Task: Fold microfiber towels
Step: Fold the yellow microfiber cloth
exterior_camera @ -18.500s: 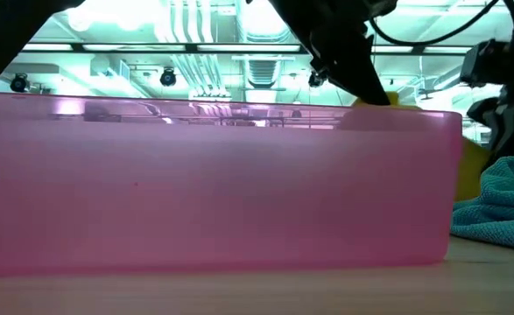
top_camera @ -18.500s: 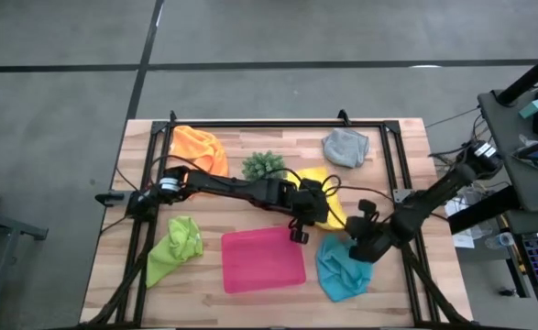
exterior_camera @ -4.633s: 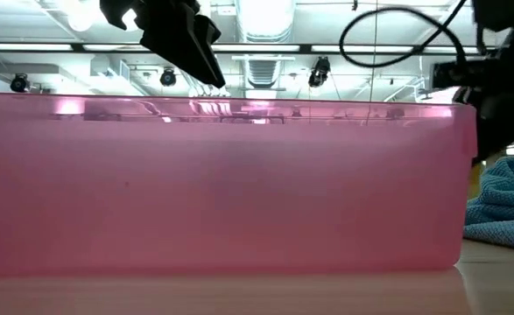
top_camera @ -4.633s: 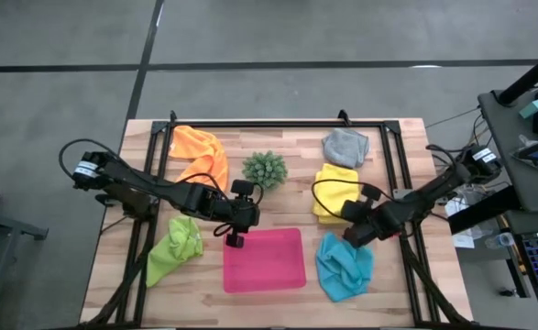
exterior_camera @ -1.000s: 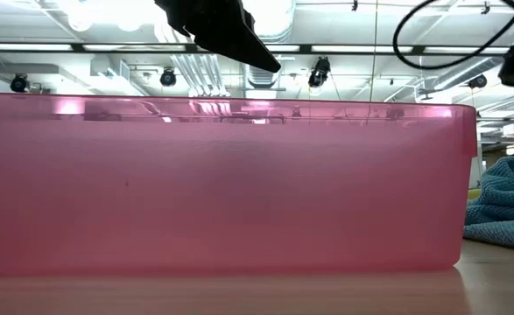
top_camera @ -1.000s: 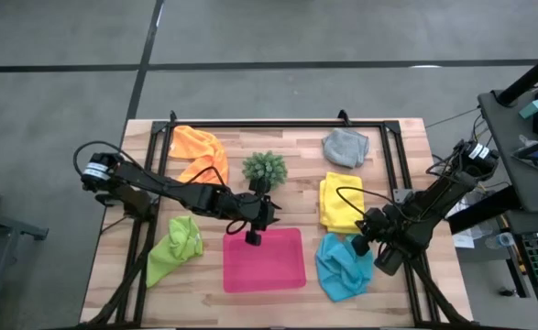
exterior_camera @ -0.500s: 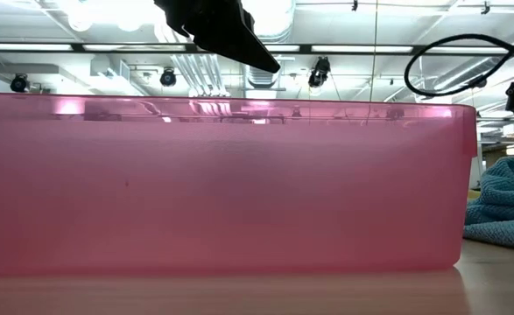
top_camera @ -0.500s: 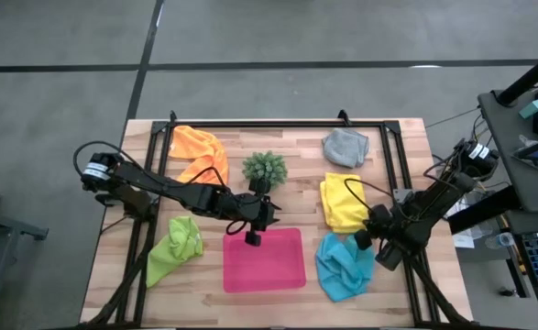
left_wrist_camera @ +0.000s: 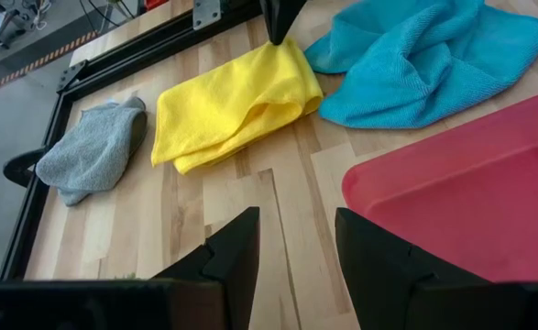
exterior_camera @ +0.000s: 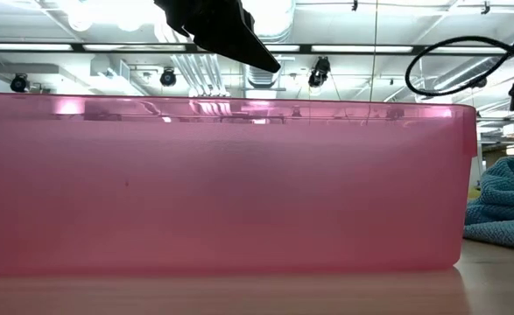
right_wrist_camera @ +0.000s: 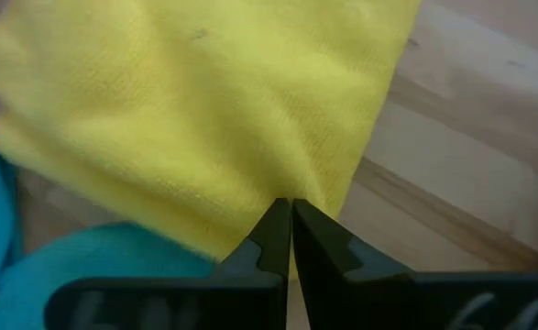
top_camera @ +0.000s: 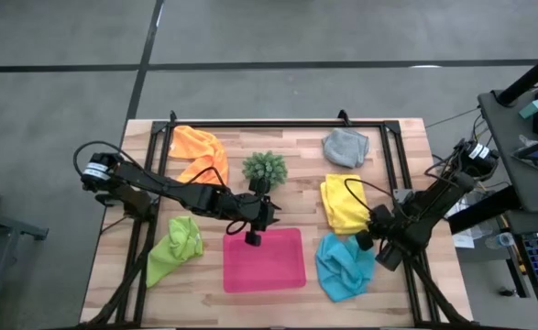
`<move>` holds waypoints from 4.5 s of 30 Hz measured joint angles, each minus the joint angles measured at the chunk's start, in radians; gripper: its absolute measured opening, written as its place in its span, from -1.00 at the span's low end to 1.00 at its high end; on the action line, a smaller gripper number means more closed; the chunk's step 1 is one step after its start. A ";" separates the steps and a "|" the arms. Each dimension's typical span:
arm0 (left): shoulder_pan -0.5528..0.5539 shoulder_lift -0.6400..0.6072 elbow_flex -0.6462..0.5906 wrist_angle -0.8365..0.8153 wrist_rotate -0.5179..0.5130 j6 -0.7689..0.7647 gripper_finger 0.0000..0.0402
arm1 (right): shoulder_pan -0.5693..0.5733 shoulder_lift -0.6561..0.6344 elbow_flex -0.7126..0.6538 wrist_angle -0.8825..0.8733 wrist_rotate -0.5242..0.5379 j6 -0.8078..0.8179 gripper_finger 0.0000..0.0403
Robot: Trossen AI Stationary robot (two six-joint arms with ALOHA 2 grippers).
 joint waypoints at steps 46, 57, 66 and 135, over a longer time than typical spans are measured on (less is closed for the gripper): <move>0.011 0.000 0.000 0.016 0.000 0.101 -0.36 | -0.538 0.127 0.193 0.322 -0.027 -0.574 -0.26; 0.013 0.000 0.000 0.027 0.000 0.101 -0.36 | -0.537 0.226 0.252 0.255 -0.031 -0.641 -0.80; 0.013 0.000 -0.001 0.030 0.000 0.102 -0.36 | -0.537 0.165 0.284 0.171 -0.061 -0.654 -0.94; 0.047 0.260 0.141 0.334 0.082 0.101 -0.36 | -0.718 0.033 0.224 -0.004 -0.041 -0.884 -0.96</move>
